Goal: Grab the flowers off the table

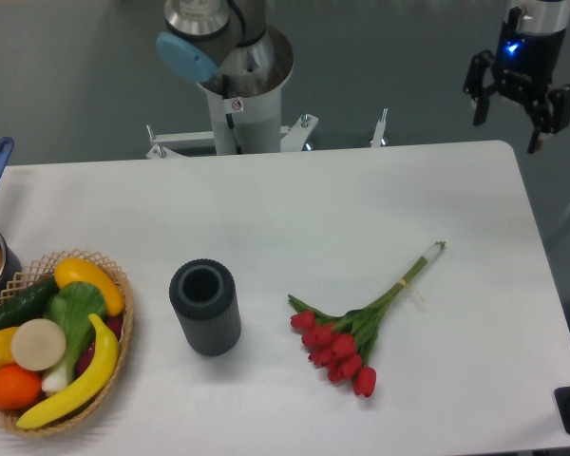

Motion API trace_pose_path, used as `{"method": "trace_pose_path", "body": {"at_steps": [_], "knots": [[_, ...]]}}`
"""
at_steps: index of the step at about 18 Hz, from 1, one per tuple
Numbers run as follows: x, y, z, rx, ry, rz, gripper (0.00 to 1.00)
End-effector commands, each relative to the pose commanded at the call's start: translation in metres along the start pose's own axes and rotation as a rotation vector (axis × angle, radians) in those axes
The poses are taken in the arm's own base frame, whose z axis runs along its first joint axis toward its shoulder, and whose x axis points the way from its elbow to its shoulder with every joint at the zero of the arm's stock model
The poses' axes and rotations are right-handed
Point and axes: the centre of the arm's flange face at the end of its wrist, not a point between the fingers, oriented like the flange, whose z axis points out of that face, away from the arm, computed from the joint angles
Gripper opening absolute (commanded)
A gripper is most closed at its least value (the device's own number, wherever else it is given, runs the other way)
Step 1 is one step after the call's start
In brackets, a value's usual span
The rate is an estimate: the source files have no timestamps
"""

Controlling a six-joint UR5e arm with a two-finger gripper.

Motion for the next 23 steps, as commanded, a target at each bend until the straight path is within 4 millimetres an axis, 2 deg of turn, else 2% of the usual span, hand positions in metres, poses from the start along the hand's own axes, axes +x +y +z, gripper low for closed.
{"method": "trace_pose_path", "body": {"at_steps": [5, 9, 15, 21, 23], "knots": [[0.000, -0.006, 0.003, 0.008, 0.003, -0.006, 1.00], [0.008, -0.011, 0.017, 0.023, 0.023, -0.114, 1.00], [0.007, -0.018, 0.026, 0.037, 0.024, -0.219, 1.00], [0.006, -0.048, 0.064, 0.055, 0.041, -0.269, 1.00], [0.008, -0.066, 0.082, 0.065, 0.063, -0.273, 1.00]]}}
